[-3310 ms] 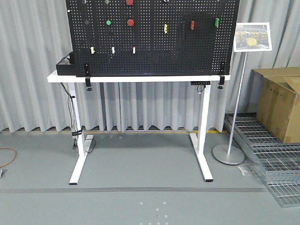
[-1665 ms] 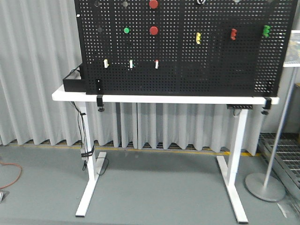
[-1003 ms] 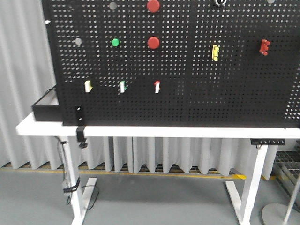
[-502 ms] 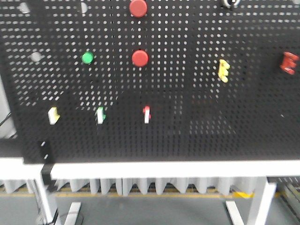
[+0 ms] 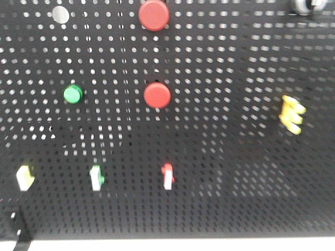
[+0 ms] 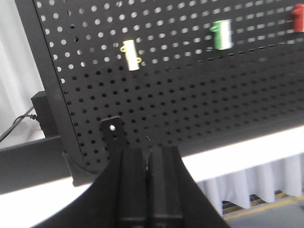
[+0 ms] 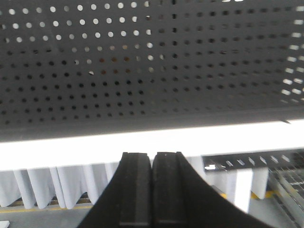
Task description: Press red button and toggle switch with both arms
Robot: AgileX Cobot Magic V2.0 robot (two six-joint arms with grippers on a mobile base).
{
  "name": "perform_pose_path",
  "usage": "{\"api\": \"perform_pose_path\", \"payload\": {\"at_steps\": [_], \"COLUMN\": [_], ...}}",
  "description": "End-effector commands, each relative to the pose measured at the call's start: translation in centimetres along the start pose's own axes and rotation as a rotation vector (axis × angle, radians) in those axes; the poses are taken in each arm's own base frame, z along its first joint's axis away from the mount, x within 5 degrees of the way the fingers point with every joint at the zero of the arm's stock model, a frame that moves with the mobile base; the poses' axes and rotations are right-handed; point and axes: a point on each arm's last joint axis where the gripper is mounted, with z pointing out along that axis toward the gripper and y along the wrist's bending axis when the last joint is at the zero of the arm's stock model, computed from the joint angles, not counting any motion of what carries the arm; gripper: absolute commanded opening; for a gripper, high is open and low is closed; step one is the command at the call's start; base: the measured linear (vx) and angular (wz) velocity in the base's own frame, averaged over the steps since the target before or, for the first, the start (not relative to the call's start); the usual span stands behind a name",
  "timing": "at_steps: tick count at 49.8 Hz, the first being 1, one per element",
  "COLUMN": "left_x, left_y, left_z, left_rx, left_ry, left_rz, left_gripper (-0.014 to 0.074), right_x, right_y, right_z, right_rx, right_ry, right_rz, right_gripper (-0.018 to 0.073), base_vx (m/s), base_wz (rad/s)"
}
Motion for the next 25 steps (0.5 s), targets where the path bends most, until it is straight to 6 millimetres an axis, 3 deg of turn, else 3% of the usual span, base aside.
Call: {"api": "perform_pose_path", "payload": {"at_steps": [1, 25], "left_x": [0.31, 0.31], "left_y": [0.04, 0.04], "left_z": [-0.06, -0.06], "left_rx": [-0.022, -0.022], "left_ry": [-0.064, -0.064], "left_rz": [-0.009, -0.009], "left_gripper": [0.0002, 0.0002], "right_x": [-0.45, -0.45], "right_y": [0.01, 0.01], "right_z": [-0.08, -0.08], "right_rx": [0.001, 0.001], "right_ry": [-0.087, -0.088], "right_rz": [-0.012, -0.015], "right_gripper": [-0.0003, -0.0003], "base_vx": [0.24, 0.09], "base_wz": [0.08, 0.02]}}
